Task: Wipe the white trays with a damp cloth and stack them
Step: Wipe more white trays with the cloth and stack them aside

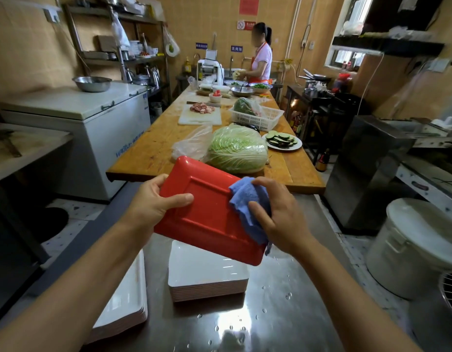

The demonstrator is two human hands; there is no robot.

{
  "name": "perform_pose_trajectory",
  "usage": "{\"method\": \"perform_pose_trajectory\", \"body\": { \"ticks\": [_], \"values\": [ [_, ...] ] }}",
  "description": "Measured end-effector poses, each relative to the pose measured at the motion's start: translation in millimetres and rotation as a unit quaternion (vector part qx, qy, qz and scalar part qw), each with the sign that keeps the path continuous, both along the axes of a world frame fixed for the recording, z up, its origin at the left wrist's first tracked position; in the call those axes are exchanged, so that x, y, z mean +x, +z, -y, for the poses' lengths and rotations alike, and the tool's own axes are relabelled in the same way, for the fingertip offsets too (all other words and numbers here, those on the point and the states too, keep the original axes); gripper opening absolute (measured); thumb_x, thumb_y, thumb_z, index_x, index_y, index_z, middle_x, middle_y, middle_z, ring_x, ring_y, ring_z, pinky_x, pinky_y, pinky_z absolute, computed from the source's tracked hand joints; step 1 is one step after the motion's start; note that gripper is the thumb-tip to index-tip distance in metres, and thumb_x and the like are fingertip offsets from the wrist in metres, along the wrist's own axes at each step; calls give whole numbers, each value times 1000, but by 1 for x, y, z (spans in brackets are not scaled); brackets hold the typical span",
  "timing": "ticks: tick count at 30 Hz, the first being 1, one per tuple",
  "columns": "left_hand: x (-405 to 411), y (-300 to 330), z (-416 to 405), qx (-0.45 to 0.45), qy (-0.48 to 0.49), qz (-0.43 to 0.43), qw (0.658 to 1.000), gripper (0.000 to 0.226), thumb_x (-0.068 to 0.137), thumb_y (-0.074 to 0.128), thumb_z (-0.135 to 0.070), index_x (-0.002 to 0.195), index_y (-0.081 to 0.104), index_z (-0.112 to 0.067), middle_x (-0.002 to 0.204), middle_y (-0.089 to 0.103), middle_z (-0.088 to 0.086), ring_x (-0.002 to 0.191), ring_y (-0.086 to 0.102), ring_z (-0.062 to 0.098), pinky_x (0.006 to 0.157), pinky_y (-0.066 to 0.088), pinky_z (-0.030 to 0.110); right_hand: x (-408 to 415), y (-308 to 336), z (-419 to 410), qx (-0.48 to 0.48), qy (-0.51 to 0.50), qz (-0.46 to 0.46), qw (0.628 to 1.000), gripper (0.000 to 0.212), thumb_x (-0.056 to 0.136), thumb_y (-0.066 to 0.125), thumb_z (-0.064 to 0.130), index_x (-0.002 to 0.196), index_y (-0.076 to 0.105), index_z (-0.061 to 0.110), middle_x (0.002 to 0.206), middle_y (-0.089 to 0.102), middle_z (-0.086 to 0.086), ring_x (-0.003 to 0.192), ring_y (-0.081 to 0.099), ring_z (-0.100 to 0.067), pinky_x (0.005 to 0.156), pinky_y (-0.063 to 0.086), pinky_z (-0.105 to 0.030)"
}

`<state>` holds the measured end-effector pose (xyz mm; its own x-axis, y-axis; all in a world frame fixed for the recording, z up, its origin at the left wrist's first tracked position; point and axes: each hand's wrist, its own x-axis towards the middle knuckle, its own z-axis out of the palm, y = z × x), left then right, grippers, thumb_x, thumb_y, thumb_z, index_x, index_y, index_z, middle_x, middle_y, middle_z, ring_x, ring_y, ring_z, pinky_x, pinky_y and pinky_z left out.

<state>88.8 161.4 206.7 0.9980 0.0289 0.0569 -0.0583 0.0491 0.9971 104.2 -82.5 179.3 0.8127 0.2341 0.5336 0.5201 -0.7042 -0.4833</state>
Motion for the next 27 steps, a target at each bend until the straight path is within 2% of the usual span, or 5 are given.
{"method": "perform_pose_trajectory", "body": {
  "ticks": [5, 11, 18, 23, 27],
  "values": [
    [7, -11, 3, -68, 38, -63, 995, 25, 71, 70, -4, 93, 64, -14, 79, 71, 5, 68, 67, 20, 68, 56, 34, 0, -3, -2, 62, 6, -27, 998, 44, 88, 45, 28, 129, 44, 11, 142, 36, -5, 127, 35, -14, 104, 29, -25],
    [11, -16, 8, -164, 69, -176, 968, 12, 82, 64, -8, 92, 65, -14, 66, 71, 6, 53, 67, 20, 48, 57, 36, -17, -20, -5, 37, 2, -33, 999, 50, 91, 41, 30, 139, 36, 15, 154, 17, -1, 140, 17, -13, 106, 9, -5],
    [5, -14, 24, -215, 84, -220, 948, 8, 87, 64, -19, 86, 61, -12, 58, 69, 9, 47, 66, 23, 49, 51, 41, -30, -36, -31, -101, -73, 74, 989, 51, 88, 44, 38, 135, 41, 15, 150, 33, -10, 139, 23, -31, 114, 19, -45],
    [-6, -24, 34, -254, 77, -183, 947, 20, 94, 52, -21, 95, 60, -2, 92, 64, 20, 67, 65, 25, 60, 56, 35, -40, -42, -81, -141, 5, 52, 989, 54, 90, 40, 44, 138, 42, 17, 151, 32, -8, 141, 23, -27, 115, 12, -46],
    [-16, -33, 22, -241, 104, -133, 956, 18, 93, 52, -19, 97, 62, -5, 83, 71, 12, 71, 68, 23, 62, 57, 32, -33, -32, -99, -127, 39, 18, 991, 58, 91, 26, 48, 144, 34, 24, 155, 23, 0, 144, 13, -19, 117, 2, -40]
  ]
}}
